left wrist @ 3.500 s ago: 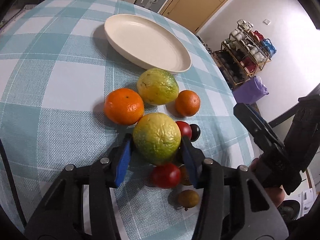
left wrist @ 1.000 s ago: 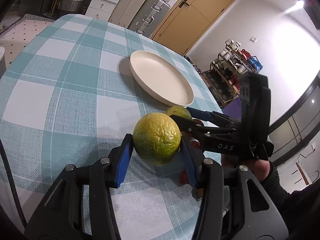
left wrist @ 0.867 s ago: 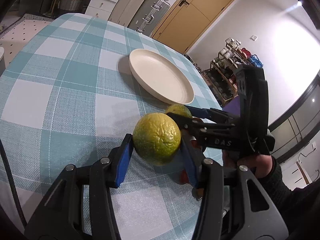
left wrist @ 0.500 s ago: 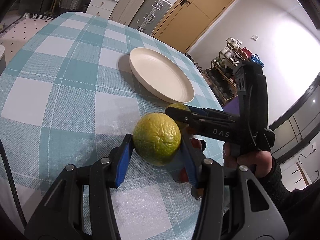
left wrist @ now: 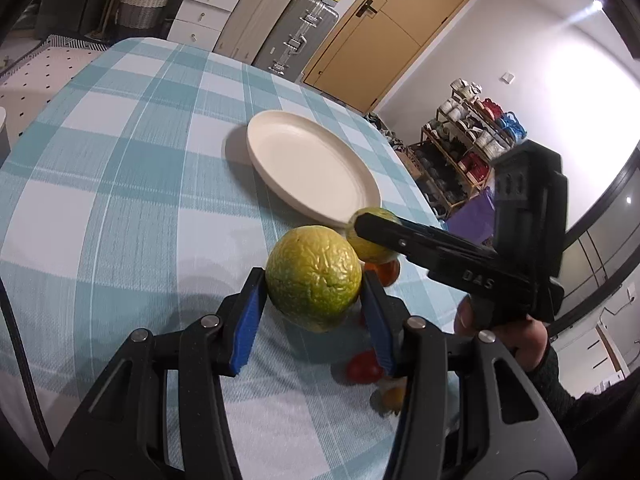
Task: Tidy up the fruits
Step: 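Carry both citrus fruits onto the cream plate and open both tools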
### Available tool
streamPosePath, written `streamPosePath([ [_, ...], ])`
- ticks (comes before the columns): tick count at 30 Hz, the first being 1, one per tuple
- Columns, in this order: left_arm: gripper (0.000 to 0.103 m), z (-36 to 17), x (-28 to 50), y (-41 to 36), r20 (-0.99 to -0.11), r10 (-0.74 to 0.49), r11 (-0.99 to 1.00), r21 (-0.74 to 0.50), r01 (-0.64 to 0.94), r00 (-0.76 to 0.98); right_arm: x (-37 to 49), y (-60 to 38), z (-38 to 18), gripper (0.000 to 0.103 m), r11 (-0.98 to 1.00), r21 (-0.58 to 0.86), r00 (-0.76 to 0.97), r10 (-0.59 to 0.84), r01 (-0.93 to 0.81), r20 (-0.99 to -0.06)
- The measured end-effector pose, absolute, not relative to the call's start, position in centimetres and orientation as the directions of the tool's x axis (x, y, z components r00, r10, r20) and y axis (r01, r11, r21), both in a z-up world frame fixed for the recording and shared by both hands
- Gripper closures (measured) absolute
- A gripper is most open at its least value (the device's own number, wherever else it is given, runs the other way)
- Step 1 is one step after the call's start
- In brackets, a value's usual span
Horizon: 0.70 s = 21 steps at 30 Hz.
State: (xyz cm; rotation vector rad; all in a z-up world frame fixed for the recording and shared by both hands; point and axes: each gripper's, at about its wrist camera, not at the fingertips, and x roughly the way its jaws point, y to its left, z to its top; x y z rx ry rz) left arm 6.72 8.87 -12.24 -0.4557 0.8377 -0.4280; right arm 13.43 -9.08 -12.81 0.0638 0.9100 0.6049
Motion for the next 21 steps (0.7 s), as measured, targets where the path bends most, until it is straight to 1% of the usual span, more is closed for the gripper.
streamPosePath([
  [9,0.058,-10.5,10.7,7.5,-0.627,-0.478,0.856,-0.490,0.166,0.615,14.5,-10.9,-10.6,0.054,0.831,0.316,0.510,0.537,-0.459,-0.672],
  [14,0.058,-9.2,13.9,6.9,-0.644,-0.454,0.868,-0.476,0.143,0.616,16.2,-12.5,-9.6,0.054,0.836,0.333,0.529,0.538,-0.436,-0.656],
  [21,0.058,-7.5,19.2,5.5,-0.663,-0.432,0.888,-0.433,0.157,0.611,19.1,-14.3,-7.6,0.054,0.838,0.343,0.551,0.540,-0.425,-0.636],
])
